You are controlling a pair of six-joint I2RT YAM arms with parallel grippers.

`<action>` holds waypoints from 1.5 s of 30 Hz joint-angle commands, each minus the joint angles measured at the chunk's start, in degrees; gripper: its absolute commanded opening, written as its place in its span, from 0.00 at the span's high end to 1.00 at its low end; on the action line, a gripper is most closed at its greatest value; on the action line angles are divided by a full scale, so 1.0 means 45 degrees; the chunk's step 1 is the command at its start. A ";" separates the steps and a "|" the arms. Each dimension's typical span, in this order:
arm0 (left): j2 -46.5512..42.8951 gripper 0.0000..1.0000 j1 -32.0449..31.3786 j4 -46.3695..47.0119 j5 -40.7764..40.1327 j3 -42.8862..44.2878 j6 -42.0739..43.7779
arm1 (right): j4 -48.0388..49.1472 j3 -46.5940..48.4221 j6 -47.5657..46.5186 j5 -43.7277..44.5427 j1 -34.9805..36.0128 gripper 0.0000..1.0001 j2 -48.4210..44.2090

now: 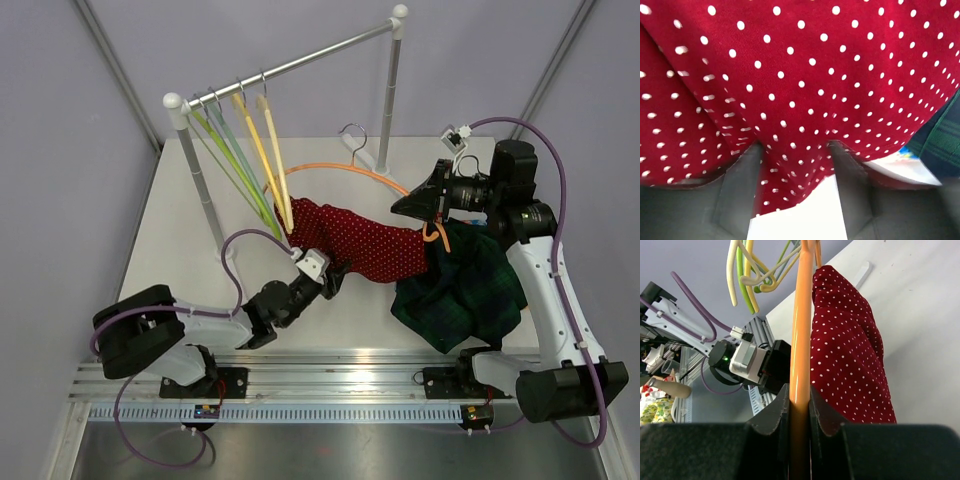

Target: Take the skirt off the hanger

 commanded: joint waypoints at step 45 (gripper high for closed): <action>-1.3510 1.00 -0.1126 -1.6653 -0.1116 0.3778 0.0226 | 0.0874 0.3054 -0.5988 0.7635 -0.0073 1.00 0.1957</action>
